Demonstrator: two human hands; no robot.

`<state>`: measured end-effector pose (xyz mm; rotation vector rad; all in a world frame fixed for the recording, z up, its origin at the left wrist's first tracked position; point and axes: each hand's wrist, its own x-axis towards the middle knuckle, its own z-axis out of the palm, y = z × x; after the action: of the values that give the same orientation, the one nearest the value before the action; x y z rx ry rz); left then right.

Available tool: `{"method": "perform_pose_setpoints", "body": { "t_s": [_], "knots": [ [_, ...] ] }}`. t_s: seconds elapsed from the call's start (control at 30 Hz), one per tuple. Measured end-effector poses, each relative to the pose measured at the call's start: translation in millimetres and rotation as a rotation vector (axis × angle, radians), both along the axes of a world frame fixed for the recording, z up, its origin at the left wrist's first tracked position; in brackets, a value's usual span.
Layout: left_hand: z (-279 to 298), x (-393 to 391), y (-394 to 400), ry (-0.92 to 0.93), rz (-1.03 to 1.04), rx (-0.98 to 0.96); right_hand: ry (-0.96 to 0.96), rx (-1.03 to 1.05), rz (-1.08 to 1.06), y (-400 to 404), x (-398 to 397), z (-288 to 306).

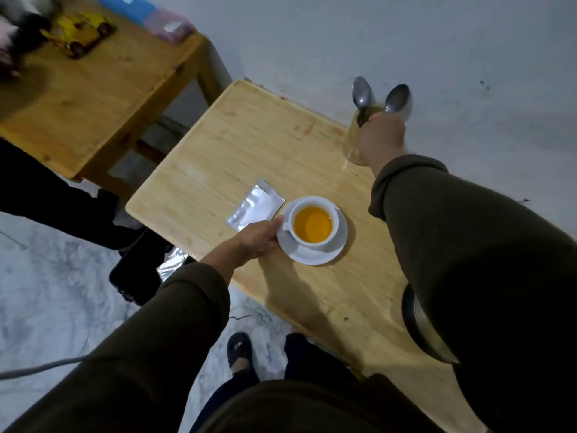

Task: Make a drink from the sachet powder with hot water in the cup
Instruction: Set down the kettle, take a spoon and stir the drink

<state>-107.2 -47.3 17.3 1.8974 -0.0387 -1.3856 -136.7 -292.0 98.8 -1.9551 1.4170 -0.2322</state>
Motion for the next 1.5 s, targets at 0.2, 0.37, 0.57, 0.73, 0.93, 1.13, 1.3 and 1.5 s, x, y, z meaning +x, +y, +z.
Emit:
{"method": "perform_pose_setpoints", "body": {
  "t_s": [0.2,0.37,0.57,0.73,0.93,1.13,1.3,1.5],
  "knots": [
    [-2,7,-2,0.090,0.068,0.019,0.083,-0.059,0.048,-8,11,-19],
    [-6,10,-5,0.117,0.086,0.039,0.119,-0.083,-0.097,-13,23,-14],
    [-4,12,-7,0.125,0.067,0.033,0.200,-0.139,-0.048,-22,27,-18],
    [-7,16,-7,0.116,0.030,0.038,0.124,-0.211,0.018,-20,29,-21],
    [-6,19,-9,0.107,-0.047,0.028,0.014,-0.482,0.166,-11,28,3],
    [-8,20,-9,0.120,-0.081,-0.025,-0.020,-0.516,0.222,20,17,31],
    [-13,23,-7,0.110,-0.183,-0.048,-0.030,-0.405,0.118,67,-11,32],
    [-25,32,-4,0.058,-0.259,-0.099,-0.091,-0.212,-0.117,125,-40,13]
  ]
}}
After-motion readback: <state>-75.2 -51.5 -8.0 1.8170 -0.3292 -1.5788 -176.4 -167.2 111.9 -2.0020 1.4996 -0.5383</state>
